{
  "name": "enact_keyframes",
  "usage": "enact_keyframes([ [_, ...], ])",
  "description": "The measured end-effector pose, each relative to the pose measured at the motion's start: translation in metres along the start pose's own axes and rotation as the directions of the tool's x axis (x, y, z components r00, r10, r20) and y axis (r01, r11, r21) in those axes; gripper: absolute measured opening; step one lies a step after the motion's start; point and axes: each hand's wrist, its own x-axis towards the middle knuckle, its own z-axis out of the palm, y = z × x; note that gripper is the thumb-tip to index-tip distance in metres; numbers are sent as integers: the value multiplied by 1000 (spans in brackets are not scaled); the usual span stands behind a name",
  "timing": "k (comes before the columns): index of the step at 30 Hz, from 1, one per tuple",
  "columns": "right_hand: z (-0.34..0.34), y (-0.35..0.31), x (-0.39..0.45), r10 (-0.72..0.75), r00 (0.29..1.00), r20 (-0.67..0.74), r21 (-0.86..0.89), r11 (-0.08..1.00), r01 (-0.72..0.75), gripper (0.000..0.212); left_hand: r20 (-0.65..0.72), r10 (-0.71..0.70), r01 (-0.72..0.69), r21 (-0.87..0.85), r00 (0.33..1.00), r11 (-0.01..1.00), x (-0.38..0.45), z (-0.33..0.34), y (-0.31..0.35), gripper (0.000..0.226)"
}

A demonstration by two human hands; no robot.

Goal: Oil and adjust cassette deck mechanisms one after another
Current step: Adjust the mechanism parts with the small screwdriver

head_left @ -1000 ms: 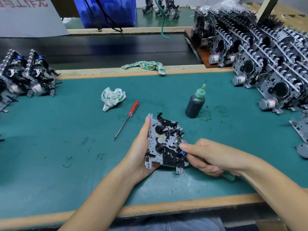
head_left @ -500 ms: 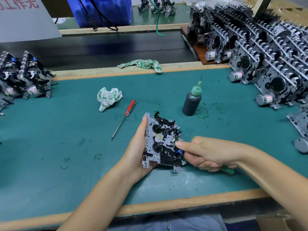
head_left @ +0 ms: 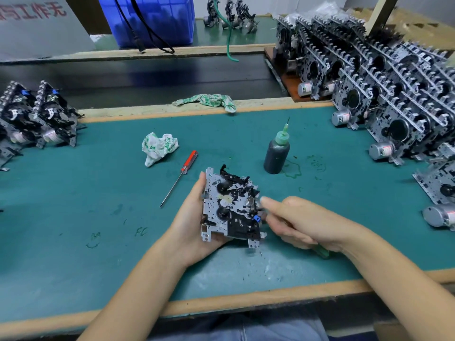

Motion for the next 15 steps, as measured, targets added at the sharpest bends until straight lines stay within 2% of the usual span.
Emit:
enact_keyframes([
  [3,-7,7,-3,-31,995,-95,335,940,61,44,66,-31,40,-134,997,990,-7,2,2,80],
  [6,-12,11,-2,-67,992,-108,489,865,111,26,146,-11,56,-310,989,949,-11,8,6,89],
  [9,-15,11,-1,-66,992,-110,553,825,116,23,205,-9,89,-380,979,921,-12,12,9,94],
  [15,-14,12,-4,-58,987,-147,547,827,130,24,235,-2,86,-350,972,933,-12,12,9,99],
])
